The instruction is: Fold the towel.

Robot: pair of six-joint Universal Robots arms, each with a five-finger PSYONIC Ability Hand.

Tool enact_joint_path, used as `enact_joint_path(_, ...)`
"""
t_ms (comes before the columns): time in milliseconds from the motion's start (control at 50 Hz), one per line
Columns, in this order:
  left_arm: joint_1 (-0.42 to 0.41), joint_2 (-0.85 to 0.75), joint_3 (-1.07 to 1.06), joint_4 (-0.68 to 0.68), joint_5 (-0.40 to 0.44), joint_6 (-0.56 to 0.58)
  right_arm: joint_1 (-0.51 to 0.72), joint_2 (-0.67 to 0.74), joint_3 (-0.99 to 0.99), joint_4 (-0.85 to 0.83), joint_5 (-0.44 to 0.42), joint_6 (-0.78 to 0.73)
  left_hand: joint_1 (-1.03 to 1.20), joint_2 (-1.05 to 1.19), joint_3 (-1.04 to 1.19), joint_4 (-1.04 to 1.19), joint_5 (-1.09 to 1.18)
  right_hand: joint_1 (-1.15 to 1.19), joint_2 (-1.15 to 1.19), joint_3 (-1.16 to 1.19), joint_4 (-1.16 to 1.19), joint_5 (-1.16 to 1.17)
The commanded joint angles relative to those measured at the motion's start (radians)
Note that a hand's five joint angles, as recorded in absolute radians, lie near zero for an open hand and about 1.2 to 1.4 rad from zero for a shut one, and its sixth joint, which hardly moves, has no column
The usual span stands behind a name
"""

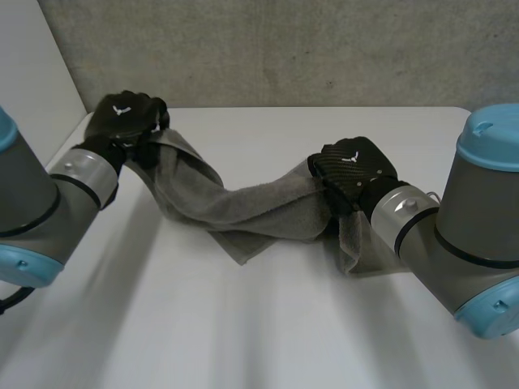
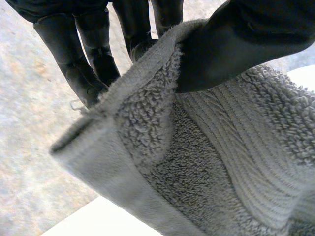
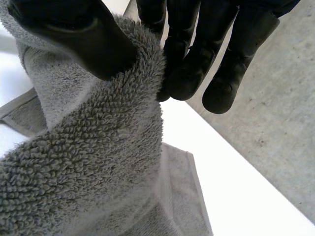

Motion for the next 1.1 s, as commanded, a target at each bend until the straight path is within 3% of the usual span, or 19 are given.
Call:
enact_joint_path(20,0.031,0.027,-0.010,0.001,-0.004,0.000,-0.004,-0.009,-0.004,0.002,0.000,-0.023,-0.186,-0.179,-0.215,-0.183,-0.357,0.058,0.043,0.026,0.025,0.017)
enact_joint_path(160,0.086,0.026,-0.005,0.001,-0.038,-0.003,-0.011,-0.009,0.011,-0.002,0.006,-0.084,-0.186,-0.179,-0.215,-0.183,-0.357,0.058,0.043,0.026,0.025,0.017)
enact_joint_path(340,0.086,0.027,-0.007,0.001,-0.044,-0.003,-0.003,-0.013,0.025,-0.012,0.012,-0.084,-0.186,-0.179,-0.215,-0.183,-0.357,0.058,0.043,0.026,0.025,0.017)
enact_joint_path(460,0.088,0.026,-0.015,0.001,-0.044,-0.006,0.006,-0.017,0.028,-0.021,0.068,-0.089,-0.186,-0.179,-0.215,-0.183,-0.357,0.058,0.043,0.026,0.025,0.017)
enact_joint_path(660,0.088,0.015,-0.019,0.000,-0.043,-0.010,0.008,-0.011,0.038,0.021,0.057,-0.094,-0.186,-0.179,-0.215,-0.183,-0.357,0.058,0.043,0.026,0.025,0.017)
enact_joint_path(820,0.090,0.015,-0.027,0.000,-0.037,-0.008,0.068,0.020,0.039,0.220,-0.034,-0.143,-0.186,-0.179,-0.215,-0.183,-0.357,0.058,0.043,0.026,0.025,0.017)
enact_joint_path(860,0.088,0.015,-0.028,0.000,-0.037,-0.006,0.118,0.065,0.031,0.312,-0.098,-0.146,-0.186,-0.179,-0.215,-0.183,-0.357,0.058,0.043,0.026,0.025,0.017)
enact_joint_path(980,0.090,0.015,-0.028,0.000,-0.035,-0.006,0.135,0.089,0.019,0.392,-0.176,-0.126,-0.186,-0.179,-0.215,-0.183,-0.357,0.058,0.043,0.026,0.025,0.017)
enact_joint_path(1000,0.090,0.015,-0.028,0.000,-0.035,-0.006,0.135,0.087,0.015,0.395,-0.190,-0.117,-0.186,-0.179,-0.215,-0.183,-0.357,-0.002,-0.017,-0.034,-0.035,-0.043)
enact_joint_path(1020,0.090,0.015,-0.028,0.000,-0.035,-0.006,0.132,0.087,0.008,0.396,-0.196,-0.097,-0.186,-0.179,-0.215,-0.183,-0.357,-0.520,-0.535,-0.552,-0.553,-0.561)
enact_joint_path(1040,0.090,0.015,-0.028,0.000,-0.035,-0.006,0.132,0.087,0.008,0.396,-0.196,-0.097,-0.186,-0.179,-0.215,-0.183,-0.357,-0.526,-0.541,-0.557,-0.559,-0.566)
enact_joint_path(1080,0.090,0.015,-0.028,0.000,-0.033,-0.006,0.132,0.080,-0.008,0.404,-0.198,-0.034,-0.186,-0.179,-0.215,-0.183,-0.357,-1.116,-1.131,-1.148,-1.149,-1.157)
enact_joint_path(1100,0.090,0.015,-0.028,0.000,-0.033,-0.006,0.132,0.080,-0.008,0.404,-0.198,-0.034,-0.186,-0.179,-0.215,-0.183,-0.357,-1.119,-1.134,-1.150,-1.152,-1.159)
